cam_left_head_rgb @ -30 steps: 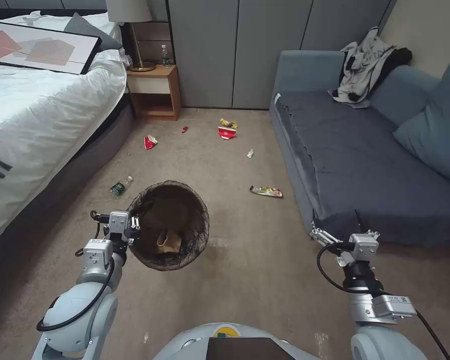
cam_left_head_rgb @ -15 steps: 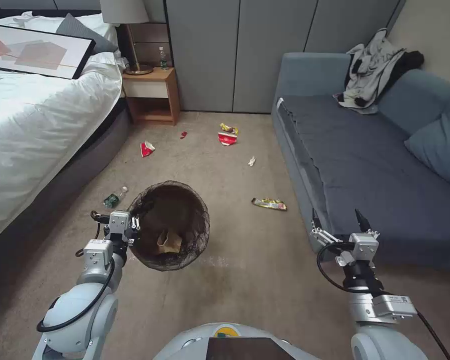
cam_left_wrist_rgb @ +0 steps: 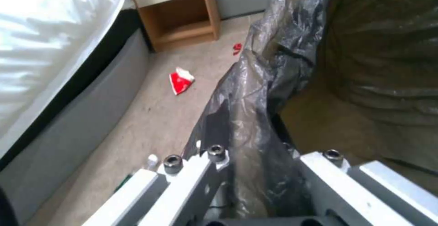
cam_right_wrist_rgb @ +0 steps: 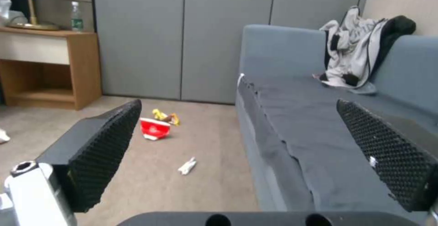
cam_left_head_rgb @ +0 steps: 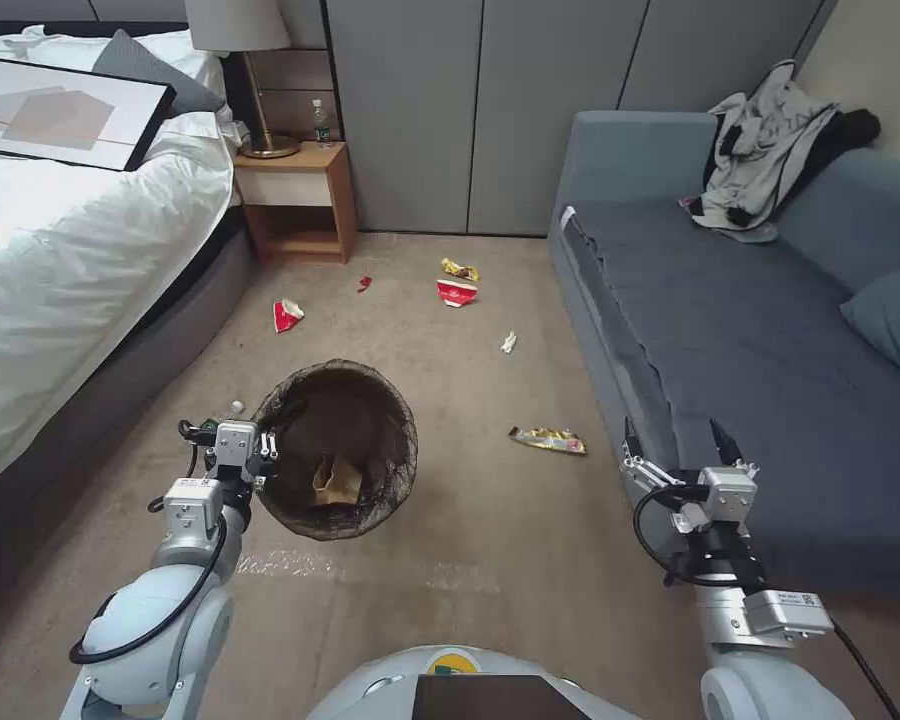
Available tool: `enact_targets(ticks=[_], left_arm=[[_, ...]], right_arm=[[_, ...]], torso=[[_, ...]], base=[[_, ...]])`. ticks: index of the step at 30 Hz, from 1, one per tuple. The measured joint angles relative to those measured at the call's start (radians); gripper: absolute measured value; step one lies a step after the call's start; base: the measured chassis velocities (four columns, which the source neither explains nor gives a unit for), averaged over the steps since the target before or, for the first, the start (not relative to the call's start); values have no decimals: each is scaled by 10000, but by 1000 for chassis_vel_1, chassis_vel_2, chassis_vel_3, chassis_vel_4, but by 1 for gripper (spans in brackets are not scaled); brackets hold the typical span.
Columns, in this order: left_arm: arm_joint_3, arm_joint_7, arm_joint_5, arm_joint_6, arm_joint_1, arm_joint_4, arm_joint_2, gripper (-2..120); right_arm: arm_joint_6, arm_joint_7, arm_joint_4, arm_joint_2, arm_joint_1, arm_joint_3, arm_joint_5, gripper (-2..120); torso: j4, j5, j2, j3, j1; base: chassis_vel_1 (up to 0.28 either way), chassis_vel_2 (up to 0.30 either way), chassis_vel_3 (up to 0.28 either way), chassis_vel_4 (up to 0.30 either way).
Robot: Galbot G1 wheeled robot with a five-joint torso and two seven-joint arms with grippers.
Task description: Pick up the trash bin, then pick up the garbage from the floor and place it into the trash bin.
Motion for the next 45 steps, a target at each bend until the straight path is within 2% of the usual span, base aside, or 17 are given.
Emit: enact_targets(ticks=[36, 42, 45], left_arm=[[-71, 32, -27, -69, -4, -17, 11, 3], [-86, 33, -44, -73, 4, -65, 30, 3], [-93, 35, -62, -55, 9, -99, 51, 3]], right_arm=[[-47, -2, 23, -52, -61, 73, 41, 100], [-500, -754, -49, -422, -27, 519, 176, 100], [-950, -1570, -225, -820, 121, 891, 312, 100]], torso=[[4, 1, 0, 0, 0], [2, 2, 0, -1, 0], [3, 2, 0, -1, -1]], base=[[-140, 135, 139, -133], [-12, 3, 5, -11], [0, 0, 0, 0]])
